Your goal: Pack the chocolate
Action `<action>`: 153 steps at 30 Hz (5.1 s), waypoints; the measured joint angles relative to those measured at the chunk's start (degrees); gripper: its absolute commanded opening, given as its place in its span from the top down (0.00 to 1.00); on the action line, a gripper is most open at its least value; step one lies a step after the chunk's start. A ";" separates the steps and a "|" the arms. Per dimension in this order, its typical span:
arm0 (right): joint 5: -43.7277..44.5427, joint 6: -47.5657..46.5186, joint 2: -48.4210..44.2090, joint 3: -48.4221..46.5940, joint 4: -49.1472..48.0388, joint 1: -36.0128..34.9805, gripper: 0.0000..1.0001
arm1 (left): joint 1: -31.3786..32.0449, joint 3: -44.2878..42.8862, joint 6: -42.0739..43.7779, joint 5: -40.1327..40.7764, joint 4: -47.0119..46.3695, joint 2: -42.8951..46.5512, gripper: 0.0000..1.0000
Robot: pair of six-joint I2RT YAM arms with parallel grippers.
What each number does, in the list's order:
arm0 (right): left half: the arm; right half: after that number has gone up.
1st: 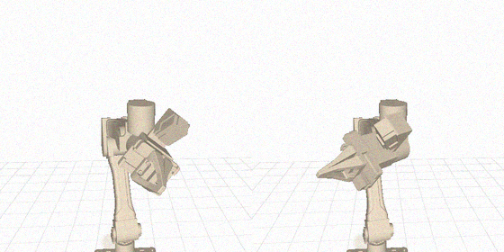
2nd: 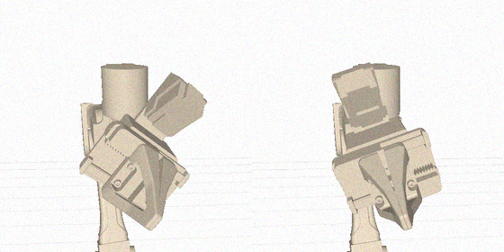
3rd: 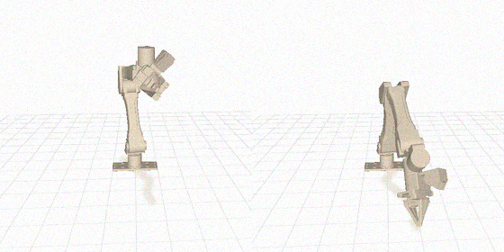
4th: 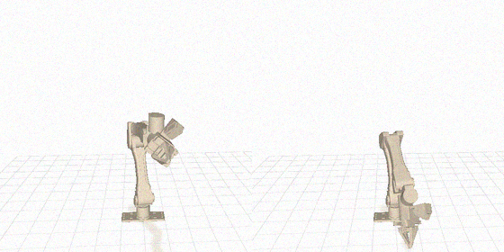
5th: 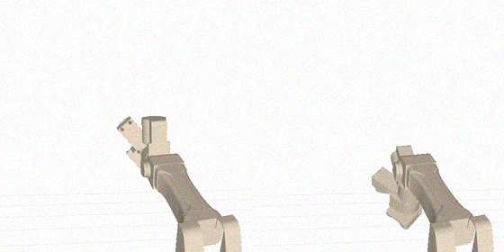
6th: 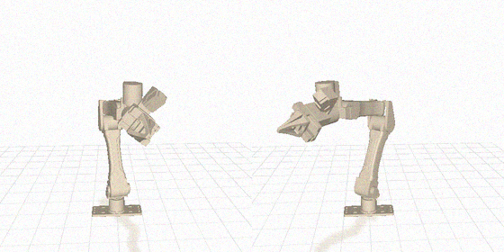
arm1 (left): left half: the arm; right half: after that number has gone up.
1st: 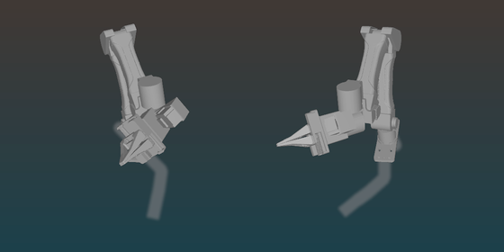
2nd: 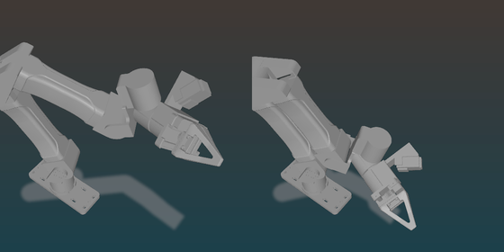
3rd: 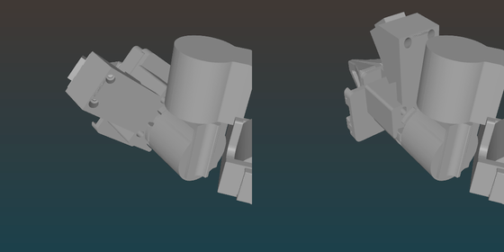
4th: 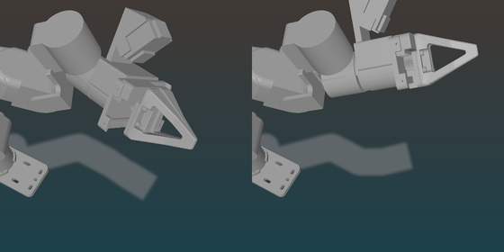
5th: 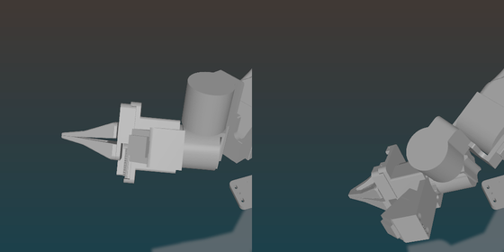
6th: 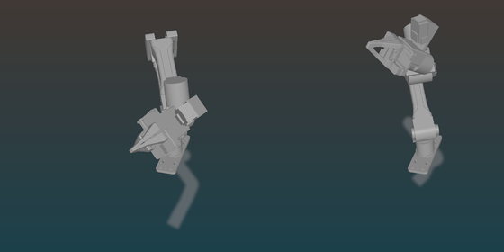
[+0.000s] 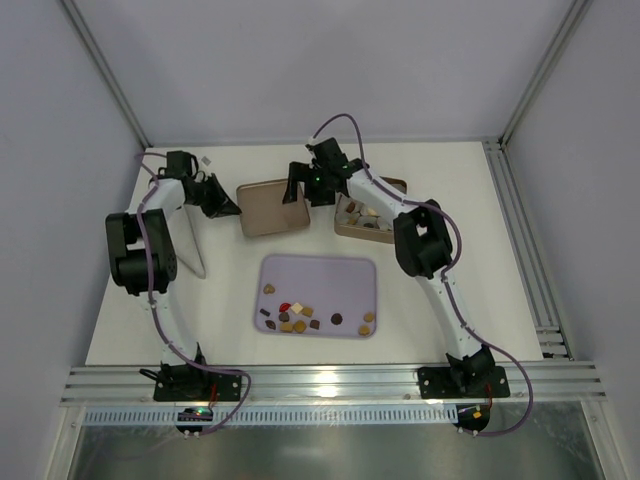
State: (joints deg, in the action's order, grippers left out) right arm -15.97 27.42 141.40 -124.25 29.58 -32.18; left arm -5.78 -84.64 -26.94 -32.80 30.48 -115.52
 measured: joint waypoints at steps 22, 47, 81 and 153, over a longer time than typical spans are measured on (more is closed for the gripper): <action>-18.08 17.59 -2.23 8.11 -14.99 3.61 0.63 | -0.68 3.93 -1.77 -3.45 -3.48 5.64 1.00; -20.68 26.32 -21.27 22.51 -17.75 4.28 0.96 | 9.94 14.47 4.66 15.32 -4.39 39.98 0.25; -19.26 23.71 -25.92 21.75 2.56 7.76 0.96 | 60.98 17.44 49.62 76.08 -10.71 29.27 0.53; -6.05 4.92 -45.64 58.14 -29.11 33.70 0.00 | 27.76 -32.59 -67.17 -38.86 -74.47 -27.93 1.00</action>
State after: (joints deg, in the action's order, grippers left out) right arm -22.02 32.34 95.77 -66.11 0.47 1.52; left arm 21.98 -117.23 -94.11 -71.66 -43.99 -143.46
